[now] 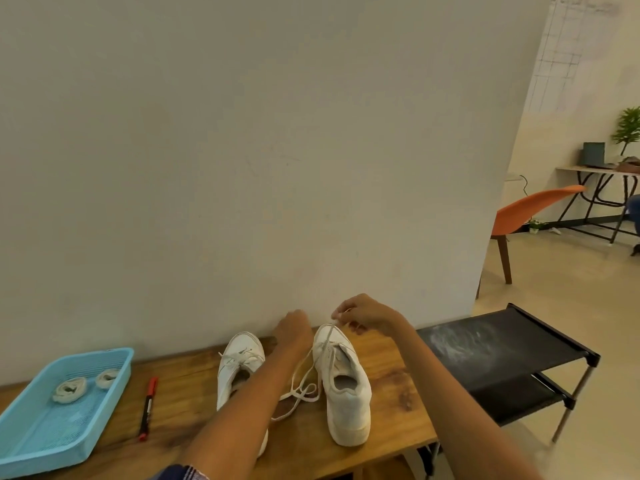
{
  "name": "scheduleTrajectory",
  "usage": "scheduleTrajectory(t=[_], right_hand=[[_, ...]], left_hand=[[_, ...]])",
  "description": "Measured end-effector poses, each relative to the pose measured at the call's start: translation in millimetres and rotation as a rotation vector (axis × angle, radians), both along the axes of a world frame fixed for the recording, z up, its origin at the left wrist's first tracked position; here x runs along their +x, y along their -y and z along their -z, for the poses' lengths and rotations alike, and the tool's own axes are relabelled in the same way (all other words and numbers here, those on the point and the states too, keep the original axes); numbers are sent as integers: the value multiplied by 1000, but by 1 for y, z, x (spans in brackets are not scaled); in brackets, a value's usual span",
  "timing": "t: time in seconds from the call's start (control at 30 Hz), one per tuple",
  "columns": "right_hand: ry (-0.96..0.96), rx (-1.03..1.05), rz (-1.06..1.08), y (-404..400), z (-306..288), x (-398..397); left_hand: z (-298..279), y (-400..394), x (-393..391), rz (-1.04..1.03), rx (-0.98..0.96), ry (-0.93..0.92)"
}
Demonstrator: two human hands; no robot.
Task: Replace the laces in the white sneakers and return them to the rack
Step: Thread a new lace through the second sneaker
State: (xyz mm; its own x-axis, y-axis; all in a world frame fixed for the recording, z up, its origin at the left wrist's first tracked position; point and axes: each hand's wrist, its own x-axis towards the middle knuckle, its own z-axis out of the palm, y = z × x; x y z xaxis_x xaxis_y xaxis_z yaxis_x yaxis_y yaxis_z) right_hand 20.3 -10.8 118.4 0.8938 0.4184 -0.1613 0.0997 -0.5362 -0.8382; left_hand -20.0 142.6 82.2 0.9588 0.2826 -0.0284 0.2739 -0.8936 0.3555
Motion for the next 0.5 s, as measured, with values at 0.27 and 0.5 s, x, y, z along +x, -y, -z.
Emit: scheduleTrajectory(t=[0.27, 0.5], right_hand=[[80, -53, 35, -10, 11, 6], [181, -60, 37, 2, 18, 11]], left_hand=[[-12, 13, 12, 119, -930, -115], [6, -4, 11, 144, -858, 29]])
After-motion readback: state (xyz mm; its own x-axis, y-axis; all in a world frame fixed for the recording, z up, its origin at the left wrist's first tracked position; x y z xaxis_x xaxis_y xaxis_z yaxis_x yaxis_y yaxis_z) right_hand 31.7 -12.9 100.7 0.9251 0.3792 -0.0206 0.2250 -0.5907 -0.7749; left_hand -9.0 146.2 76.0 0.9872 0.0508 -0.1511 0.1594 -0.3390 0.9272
